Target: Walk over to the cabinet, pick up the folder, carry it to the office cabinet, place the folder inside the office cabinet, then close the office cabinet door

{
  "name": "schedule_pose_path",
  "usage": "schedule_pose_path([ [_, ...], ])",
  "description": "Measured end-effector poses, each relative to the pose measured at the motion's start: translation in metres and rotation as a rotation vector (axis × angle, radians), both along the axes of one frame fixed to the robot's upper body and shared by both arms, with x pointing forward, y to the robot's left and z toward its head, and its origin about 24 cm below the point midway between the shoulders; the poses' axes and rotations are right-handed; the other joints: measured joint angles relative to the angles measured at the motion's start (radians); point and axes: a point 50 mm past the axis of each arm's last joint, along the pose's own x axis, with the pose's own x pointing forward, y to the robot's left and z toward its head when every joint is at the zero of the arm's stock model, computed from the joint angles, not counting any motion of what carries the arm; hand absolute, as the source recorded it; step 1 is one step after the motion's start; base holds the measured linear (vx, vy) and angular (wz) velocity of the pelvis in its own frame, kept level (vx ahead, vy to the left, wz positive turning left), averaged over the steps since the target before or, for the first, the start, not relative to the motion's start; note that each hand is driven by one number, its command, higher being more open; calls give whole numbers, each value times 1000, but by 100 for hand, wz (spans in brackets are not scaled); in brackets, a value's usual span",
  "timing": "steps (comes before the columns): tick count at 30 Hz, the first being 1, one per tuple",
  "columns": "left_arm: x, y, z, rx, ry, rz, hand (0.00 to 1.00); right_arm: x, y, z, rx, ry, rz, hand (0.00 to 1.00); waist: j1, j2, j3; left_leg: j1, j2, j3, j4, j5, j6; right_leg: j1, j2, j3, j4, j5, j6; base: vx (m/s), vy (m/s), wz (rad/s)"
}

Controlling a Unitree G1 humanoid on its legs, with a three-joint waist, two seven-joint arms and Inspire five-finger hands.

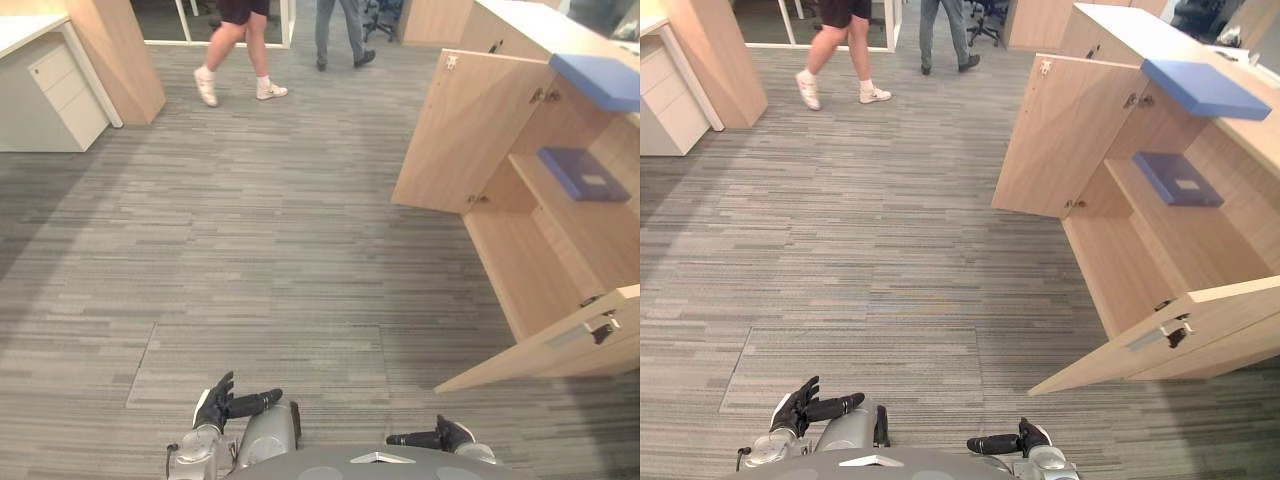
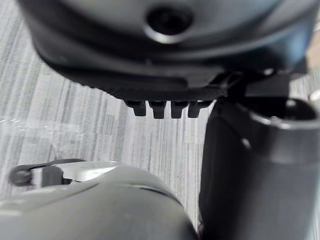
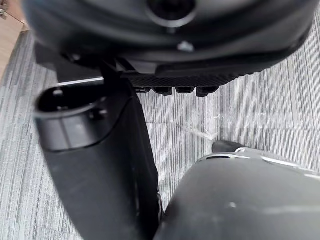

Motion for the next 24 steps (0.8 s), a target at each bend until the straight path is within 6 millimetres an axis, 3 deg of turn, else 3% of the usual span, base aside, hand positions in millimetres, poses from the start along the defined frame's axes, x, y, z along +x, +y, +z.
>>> schedule_pose_path([
  [2, 2, -1, 1, 17, -9, -1, 100, 0, -2, 1, -8, -3, -10, 100, -6, 6, 4, 7, 13, -59, -251, 76, -23, 11, -53, 29, -6, -30, 47, 284, 330, -46],
  [3, 0, 1, 0, 38, 0, -3, 100, -1, -3, 0, -16, 0, -16, 100, -6, 5, 5, 17, 27, -8, -293, 203, -52, 34, -85, 45, -26, -48, 62, 415, 404, -49],
  [4, 4, 1, 1, 56, -2, -7, 100, 2, -2, 1, -22, -7, -14, 100, -4, -1, 7, 9, 9, 35, -256, 213, -14, 46, -116, 48, -30, -50, 57, 498, 456, -42],
  [6, 14, 4, 4, 96, -15, 2, 100, 3, 2, 0, -13, -14, -19, 100, 0, -22, 12, -15, -1, 60, -193, 148, 8, 11, -117, 51, 21, -14, 51, 430, 233, -38],
  [8, 11, 10, 3, 115, -2, 21, 100, 6, 3, 1, -8, -24, -51, 100, 0, -27, 8, -3, -2, 90, -165, 116, 41, -5, -130, 75, 39, 68, 68, 393, 230, -44],
  [10, 1, 13, 1, 124, 36, 29, 100, 7, 6, 0, 8, -33, -89, 100, 9, -44, -14, 95, -29, 158, -268, 110, 57, -65, -166, 121, 133, 174, 67, 415, 292, -69],
  [12, -5, 12, -2, 131, 66, 10, 100, 6, 5, 1, 15, -42, -115, 100, 15, -44, -18, 179, -56, 187, -354, 116, 73, -124, -191, 122, 270, 227, 55, 338, 245, -45],
  [14, -13, 10, -4, 134, 88, -11, 100, 1, 2, 0, 17, -41, -163, 100, 0, -43, -21, 293, -112, 191, -444, 106, 108, -243, -255, 81, 619, 285, 18, 313, 178, 15],
  [15, -15, 10, -5, 135, 94, -14, 100, 0, 2, 0, 22, -43, -176, 100, -7, -48, -24, 315, -125, 183, -454, 101, 117, -274, -273, 52, 719, 272, -2, 305, 138, 47],
  [17, -22, 11, -7, 132, 121, -10, 100, 2, 1, 2, 23, -77, -191, 100, -16, -49, -25, 427, -153, 153, -514, 94, 128, -340, -320, -124, 987, 196, -81, 335, 85, 42],
  [18, -24, 10, -7, 130, 125, -9, 100, 3, 0, 2, 21, -83, -188, 100, -16, -46, -24, 455, -152, 144, -529, 94, 128, -342, -321, -169, 1011, 159, -70, 393, 27, 36],
  [20, -33, 9, -9, 122, 144, 7, 100, 4, -1, 3, 18, -88, -187, 100, -16, -41, -21, 534, -130, 137, -554, 94, 127, -360, -308, -318, 981, 21, -47, 284, -23, 23],
  [22, -37, 9, -10, 111, 156, 27, 100, 7, -1, 4, 17, -100, -185, 100, -23, -33, -18, 569, -91, 145, -560, 90, 121, -388, -282, -396, 860, -43, -37, 187, -118, 4],
  [24, -46, 8, -13, 100, 189, 50, 100, 12, 0, 5, 18, -121, -172, 100, -29, -29, -13, 608, -46, 166, -586, 78, 100, -421, -241, -466, 655, -32, -22, 241, -219, -17],
])
